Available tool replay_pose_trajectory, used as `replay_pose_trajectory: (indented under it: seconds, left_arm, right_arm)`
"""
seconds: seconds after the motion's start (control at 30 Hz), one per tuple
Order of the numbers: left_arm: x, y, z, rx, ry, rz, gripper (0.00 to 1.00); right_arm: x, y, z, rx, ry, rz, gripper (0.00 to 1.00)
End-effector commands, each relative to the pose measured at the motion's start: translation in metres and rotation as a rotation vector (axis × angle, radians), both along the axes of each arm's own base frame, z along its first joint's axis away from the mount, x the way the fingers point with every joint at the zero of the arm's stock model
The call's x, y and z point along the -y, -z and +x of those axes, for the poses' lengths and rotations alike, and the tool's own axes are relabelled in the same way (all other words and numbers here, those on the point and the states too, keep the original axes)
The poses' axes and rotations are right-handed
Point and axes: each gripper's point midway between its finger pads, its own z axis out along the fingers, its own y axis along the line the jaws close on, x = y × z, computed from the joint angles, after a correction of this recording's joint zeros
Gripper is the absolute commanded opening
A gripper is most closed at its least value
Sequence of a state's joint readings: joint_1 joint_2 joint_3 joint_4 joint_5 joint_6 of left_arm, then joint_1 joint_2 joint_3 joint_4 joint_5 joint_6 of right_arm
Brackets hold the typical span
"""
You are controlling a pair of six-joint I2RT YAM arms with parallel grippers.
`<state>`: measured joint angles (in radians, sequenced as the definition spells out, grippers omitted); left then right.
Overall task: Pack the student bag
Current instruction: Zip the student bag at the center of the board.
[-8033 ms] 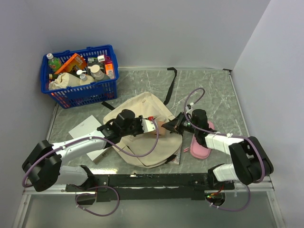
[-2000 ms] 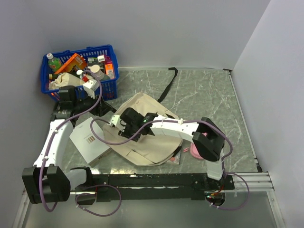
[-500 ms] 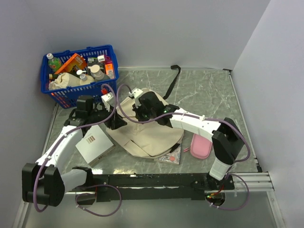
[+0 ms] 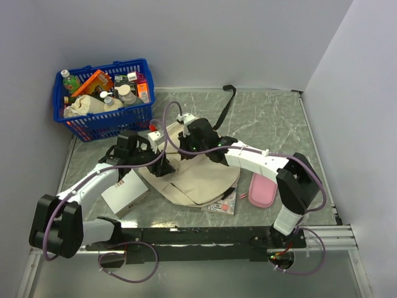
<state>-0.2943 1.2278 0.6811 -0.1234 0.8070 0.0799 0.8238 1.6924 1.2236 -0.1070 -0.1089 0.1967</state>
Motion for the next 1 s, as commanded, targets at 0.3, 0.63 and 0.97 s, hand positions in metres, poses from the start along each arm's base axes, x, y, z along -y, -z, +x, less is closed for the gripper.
replay_pose_trajectory:
  seconds: [0.3, 0.63, 0.97]
  left_arm:
    - [0.018, 0.006, 0.034, 0.098, -0.116, 0.083, 0.64]
    - [0.021, 0.018, 0.031, 0.124, -0.065, 0.094, 0.44]
    - [0.032, 0.025, 0.005, 0.146, 0.033, 0.113, 0.32]
  right_arm:
    - [-0.01, -0.021, 0.021, -0.031, 0.036, 0.143, 0.0]
    - [-0.007, -0.019, 0.022, -0.046, 0.04, 0.148, 0.0]
    - [0.0, -0.026, 0.034, -0.037, 0.056, 0.147, 0.0]
